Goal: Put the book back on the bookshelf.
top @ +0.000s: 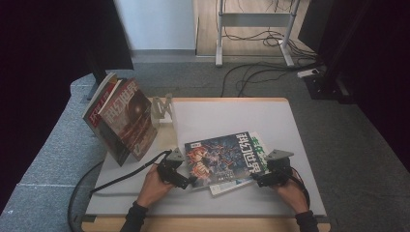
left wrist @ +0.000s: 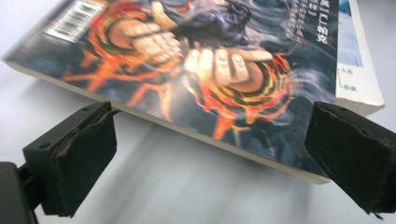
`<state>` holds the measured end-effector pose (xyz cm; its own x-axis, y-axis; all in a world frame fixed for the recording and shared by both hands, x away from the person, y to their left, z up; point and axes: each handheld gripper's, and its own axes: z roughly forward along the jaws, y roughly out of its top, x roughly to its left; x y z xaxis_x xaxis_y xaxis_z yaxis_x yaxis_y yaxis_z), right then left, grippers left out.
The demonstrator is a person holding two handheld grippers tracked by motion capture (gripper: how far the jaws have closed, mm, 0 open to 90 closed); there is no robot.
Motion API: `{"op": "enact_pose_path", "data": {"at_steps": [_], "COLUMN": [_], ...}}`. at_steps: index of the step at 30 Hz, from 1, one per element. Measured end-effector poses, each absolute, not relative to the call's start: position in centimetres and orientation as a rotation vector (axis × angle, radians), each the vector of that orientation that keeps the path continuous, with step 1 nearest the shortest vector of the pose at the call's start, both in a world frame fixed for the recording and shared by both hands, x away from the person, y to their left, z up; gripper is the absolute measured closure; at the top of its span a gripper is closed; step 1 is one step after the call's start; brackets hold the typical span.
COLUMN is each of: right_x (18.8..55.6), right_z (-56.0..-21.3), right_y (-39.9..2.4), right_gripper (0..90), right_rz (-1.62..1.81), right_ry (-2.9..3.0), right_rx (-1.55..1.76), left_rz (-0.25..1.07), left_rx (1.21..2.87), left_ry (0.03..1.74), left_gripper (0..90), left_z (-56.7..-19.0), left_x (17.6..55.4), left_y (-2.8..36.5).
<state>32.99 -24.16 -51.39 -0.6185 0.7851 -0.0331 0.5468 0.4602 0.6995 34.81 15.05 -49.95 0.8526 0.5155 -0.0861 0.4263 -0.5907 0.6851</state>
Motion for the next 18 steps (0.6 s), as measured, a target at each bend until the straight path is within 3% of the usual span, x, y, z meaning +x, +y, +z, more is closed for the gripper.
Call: {"op": "enact_pose_path", "data": {"at_steps": [5, 18], "right_x": [33.3, 34.7], "right_z": [-51.4, -51.4], "right_y": [-24.3, -24.8], "right_gripper": [0.0, 0.0], "right_rz": [0.936, 0.927], "right_ry": [2.356, 2.327], "right_rx": [1.135, 1.172], "left_rz": [0.257, 0.227], "left_rx": [2.385, 2.432], "left_ry": [0.635, 0.573], "left_gripper": [0.4, 0.0], "left_z": [-48.7, -47.2], "left_x": [35.7, 39.2], "left_y": [14.6, 10.6]}}
